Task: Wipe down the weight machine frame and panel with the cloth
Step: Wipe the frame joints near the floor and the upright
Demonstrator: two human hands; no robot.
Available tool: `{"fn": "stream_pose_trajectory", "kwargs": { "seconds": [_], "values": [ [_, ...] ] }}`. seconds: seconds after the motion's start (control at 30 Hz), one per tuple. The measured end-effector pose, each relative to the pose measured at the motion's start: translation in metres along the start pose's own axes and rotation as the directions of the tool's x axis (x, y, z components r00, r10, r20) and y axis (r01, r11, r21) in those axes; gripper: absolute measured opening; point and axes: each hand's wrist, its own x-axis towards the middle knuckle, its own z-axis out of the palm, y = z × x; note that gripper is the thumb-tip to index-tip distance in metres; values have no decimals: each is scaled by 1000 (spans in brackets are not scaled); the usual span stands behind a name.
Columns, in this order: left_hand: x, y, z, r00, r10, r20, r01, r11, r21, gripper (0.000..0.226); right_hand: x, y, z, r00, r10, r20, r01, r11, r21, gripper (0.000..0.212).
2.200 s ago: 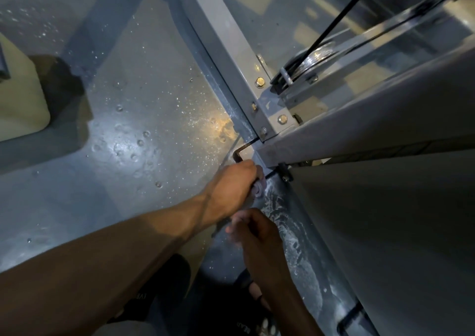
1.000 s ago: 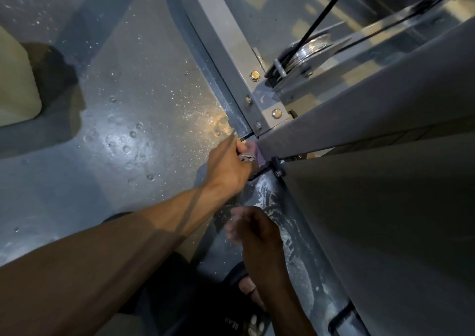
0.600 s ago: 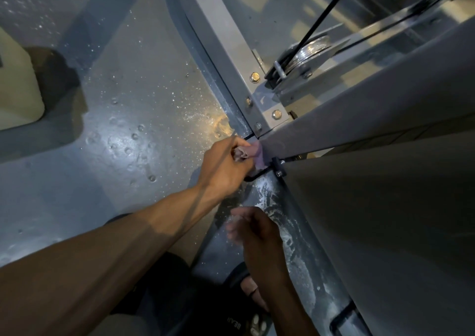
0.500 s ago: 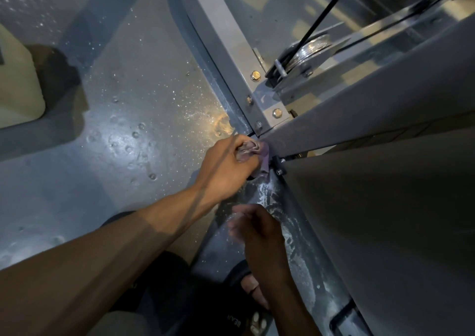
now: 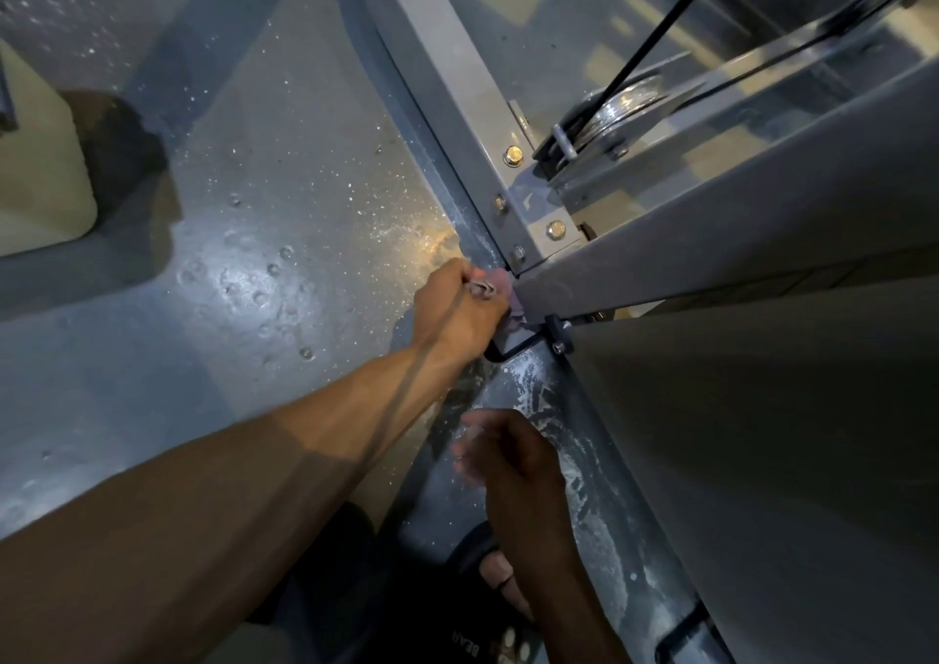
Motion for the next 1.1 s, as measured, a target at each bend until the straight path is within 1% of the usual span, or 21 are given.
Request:
{"fn": "stream_pose_trajectory", "kwargs": {
  "seconds": [0.07, 0.13, 0.23, 0.33, 0.4, 0.43, 0.5, 0.57, 0.6, 0.7, 0.73, 0.8, 0.87, 0.9, 0.93, 0.97, 1.03, 1.07, 1.1],
  "values": [
    [6, -2, -6, 997, 83, 0, -83, 996, -29, 9, 2, -2, -2, 1000, -2, -14, 2, 1000, -30, 34],
    [10, -2, -7, 987, 147, 58, -147, 989, -9, 8, 7, -5, -5, 999, -10, -40, 8, 999, -43, 34],
    [14, 0, -9, 973, 200, 117, -205, 978, 30, 18, 15, -13, -8, 997, 1, -71, -1, 1000, 10, 27],
    [9, 7, -21, 932, 314, 179, -324, 946, 29, 25, 19, -17, -10, 999, -1, -54, 2, 1000, 13, 19],
    [7, 8, -27, 905, 383, 188, -398, 916, 49, 24, 21, -17, -9, 999, 10, -45, -9, 1000, 14, 18],
    [8, 8, -26, 903, 386, 190, -403, 913, 61, 20, 23, -18, -9, 999, 16, -44, -15, 1000, 16, 18],
    [10, 10, -20, 937, 308, 166, -321, 945, 56, 9, 25, -19, -7, 999, 27, -41, -26, 999, 27, 18],
    [8, 16, -17, 955, 254, 152, -260, 965, 22, 6, 28, -21, -6, 999, 20, -32, -19, 999, 33, 19],
    [3, 21, -17, 951, 267, 155, -268, 963, -15, 7, 29, -22, -6, 1000, 9, -26, -8, 1000, 28, 20],
    [-14, 35, -26, 915, 370, 162, -354, 928, -118, 9, 34, -21, -5, 1000, -7, -18, 7, 1000, 3, 22],
    [-16, 35, -26, 913, 371, 168, -352, 927, -130, 8, 36, -20, -5, 1000, -6, -17, 5, 1000, -9, 25],
    [-10, 28, -24, 942, 283, 179, -273, 959, -82, 9, 37, -20, -2, 1000, 7, -15, -7, 1000, -11, 29],
    [-2, 23, -20, 965, 204, 165, -208, 978, 4, 8, 38, -21, 0, 1000, -2, -11, 2, 1000, 1, 25],
    [-3, 23, -20, 966, 211, 149, -217, 976, 24, 10, 39, -22, 0, 1000, -19, -6, 19, 1000, -14, 24],
    [-7, 26, -21, 957, 257, 133, -261, 965, 12, 13, 41, -22, 1, 999, -48, 4, 48, 998, -48, 25],
    [-13, 31, -23, 935, 331, 131, -332, 943, -13, 17, 42, -23, 1, 997, -75, 18, 77, 993, -94, 26],
    [-26, 41, -30, 867, 477, 147, -477, 878, -38, 21, 45, -23, 0, 996, -85, 28, 89, 985, -149, 28],
    [-28, 41, -31, 852, 500, 159, -498, 866, -53, 20, 45, -22, -1, 997, -75, 19, 77, 985, -154, 29],
    [-27, 40, -30, 868, 468, 165, -462, 884, -77, 18, 45, -23, -1, 998, -63, 15, 65, 987, -147, 30]
  ]
}}
